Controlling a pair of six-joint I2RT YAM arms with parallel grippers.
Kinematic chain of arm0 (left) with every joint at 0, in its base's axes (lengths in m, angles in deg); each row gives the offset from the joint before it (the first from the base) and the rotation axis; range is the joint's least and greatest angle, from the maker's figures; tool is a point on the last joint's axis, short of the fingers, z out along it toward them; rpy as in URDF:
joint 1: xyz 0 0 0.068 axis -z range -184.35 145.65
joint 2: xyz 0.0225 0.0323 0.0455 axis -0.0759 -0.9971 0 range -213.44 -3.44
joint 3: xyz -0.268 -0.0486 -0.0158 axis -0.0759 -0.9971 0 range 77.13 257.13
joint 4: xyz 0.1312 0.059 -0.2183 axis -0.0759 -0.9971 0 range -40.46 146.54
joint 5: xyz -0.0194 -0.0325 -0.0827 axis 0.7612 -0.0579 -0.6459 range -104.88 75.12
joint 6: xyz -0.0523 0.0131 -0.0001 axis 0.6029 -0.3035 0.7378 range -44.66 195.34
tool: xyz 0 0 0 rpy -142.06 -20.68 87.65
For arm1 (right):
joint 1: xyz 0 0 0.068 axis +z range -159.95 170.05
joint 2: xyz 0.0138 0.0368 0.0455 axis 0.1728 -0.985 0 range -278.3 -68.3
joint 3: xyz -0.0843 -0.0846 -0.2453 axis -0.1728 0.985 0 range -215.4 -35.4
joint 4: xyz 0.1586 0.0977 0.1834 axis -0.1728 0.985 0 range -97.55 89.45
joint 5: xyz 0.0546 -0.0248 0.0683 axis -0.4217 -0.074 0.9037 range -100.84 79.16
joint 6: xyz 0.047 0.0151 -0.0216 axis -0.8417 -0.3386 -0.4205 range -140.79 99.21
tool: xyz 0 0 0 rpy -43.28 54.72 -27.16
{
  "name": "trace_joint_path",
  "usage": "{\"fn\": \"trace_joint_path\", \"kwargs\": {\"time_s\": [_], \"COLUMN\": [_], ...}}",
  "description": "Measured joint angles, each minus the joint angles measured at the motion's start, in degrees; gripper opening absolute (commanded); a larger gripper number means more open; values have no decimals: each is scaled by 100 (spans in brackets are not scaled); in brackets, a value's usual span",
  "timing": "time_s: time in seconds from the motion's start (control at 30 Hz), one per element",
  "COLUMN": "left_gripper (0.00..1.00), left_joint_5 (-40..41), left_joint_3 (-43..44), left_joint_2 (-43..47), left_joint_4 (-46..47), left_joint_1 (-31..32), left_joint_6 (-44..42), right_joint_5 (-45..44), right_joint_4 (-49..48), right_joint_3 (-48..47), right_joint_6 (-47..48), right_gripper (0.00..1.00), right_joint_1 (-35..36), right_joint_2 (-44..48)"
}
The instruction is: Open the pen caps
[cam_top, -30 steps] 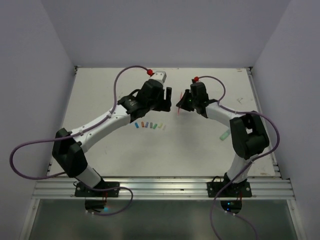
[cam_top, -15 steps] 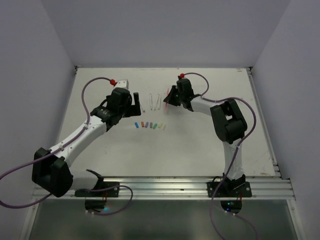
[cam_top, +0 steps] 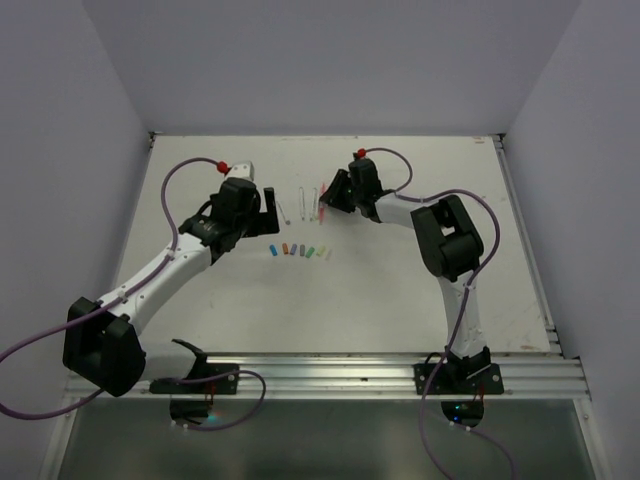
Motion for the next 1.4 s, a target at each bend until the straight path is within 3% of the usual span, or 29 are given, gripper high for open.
{"fn": "trace_joint_path", "kwargs": {"time_s": [0.2, 0.33, 0.53, 0.63, 0.83, 1.0, 1.13, 1.4], "left_gripper": [100, 100, 100, 100, 100, 100, 100, 100], "left_joint_5": [-111, -170, -216, -249, -323, -435, -518, -730], "left_joint_3": [0, 0, 0, 0, -61, -129, -138, -164], "left_joint_2": [0, 0, 46, 105, 175, 181, 181, 181], "left_joint_4": [26, 39, 70, 107, 271, 391, 448, 461], "left_joint_1": [-22, -22, -26, -26, -26, -28, -26, -28], "left_joint_6": [2, 4, 9, 9, 11, 9, 7, 7], "right_joint_5": [-63, -199, -1204, -1838, -2553, -2754, -2697, -2612], "right_joint_4": [-33, 264, 1569, 2208, 3010, 3602, 3877, 3805], "right_joint_3": [61, 348, 570, 756, 1932, 3174, 3598, 3532], "right_joint_6": [-4, 46, 472, 568, 483, 291, 179, 109], "right_gripper": [44, 56, 71, 74, 74, 71, 69, 64], "right_joint_1": [4, -13, -181, -461, -1659, -2457, -2796, -3121], "right_joint_2": [68, 435, 1703, 2599, 3998, 4527, 4618, 4201]}}
